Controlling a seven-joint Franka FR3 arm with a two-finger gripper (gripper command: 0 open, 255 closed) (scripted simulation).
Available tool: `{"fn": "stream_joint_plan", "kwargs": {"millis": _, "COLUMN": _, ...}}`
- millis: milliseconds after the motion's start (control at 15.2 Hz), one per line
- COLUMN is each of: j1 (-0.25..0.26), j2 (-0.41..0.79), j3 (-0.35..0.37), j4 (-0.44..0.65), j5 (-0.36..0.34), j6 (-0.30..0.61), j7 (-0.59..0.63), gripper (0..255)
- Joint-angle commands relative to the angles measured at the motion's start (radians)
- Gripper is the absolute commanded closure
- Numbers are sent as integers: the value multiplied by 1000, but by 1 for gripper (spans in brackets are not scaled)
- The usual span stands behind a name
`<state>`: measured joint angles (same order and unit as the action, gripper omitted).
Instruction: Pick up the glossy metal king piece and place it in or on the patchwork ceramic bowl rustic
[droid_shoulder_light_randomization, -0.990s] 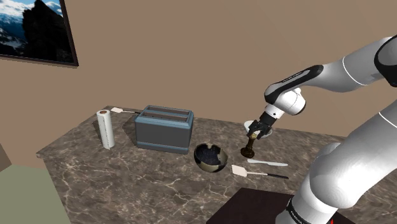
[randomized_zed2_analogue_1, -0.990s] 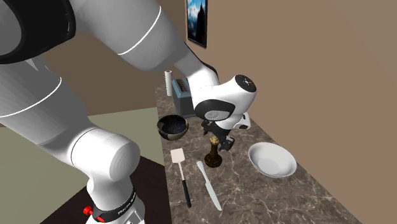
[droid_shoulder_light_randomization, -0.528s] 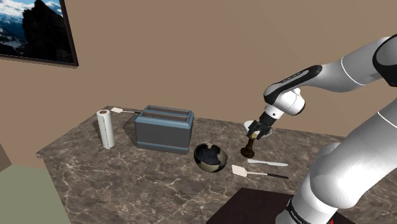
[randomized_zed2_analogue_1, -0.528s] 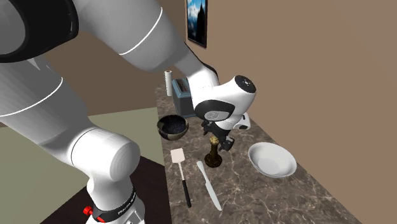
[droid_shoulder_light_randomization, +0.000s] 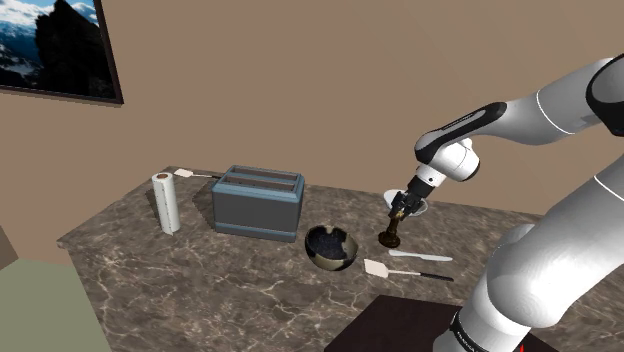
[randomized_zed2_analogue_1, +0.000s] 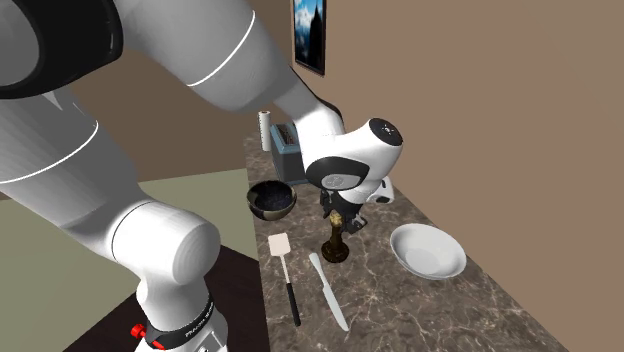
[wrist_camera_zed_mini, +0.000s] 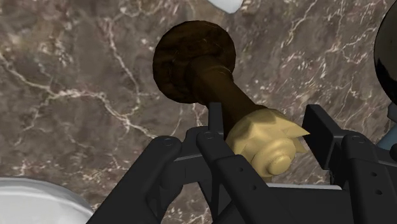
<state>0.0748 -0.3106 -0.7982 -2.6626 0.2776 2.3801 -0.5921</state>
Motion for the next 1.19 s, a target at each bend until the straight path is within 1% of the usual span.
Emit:
{"fn": "stream_joint_plan", "kwargs": {"millis": 0, "j1": 0, "j2": 1, "j3": 0, "j4": -2, "j5": -1, "j6": 0, "j7": 0, "gripper": 255}}
{"fn": "stream_joint_plan", "kwargs": {"millis": 66, "j1": 1, "j2": 1, "j3": 0, "j4": -1, "j5": 0, "j6": 0, "j7": 0, "gripper": 255}}
{"fn": "stream_joint_plan", "kwargs": {"millis": 330, "j1": -36, "j2": -52, "j3": 36, "j4": 14, "j5": -53, "j6": -54, "j7": 58, "gripper": 255}}
{"fn": "stream_joint_plan", "kwargs": {"millis": 594, "j1": -65, "j2": -98, "j3": 68, "j4": 34, "j5": -91, "j6": -109, "j7": 105, "gripper": 255}}
{"fn": "stream_joint_plan", "kwargs": {"millis": 1122, "j1": -103, "j2": -173, "j3": 120, "j4": 86, "j5": -138, "j6": -220, "j7": 179, "gripper": 255}}
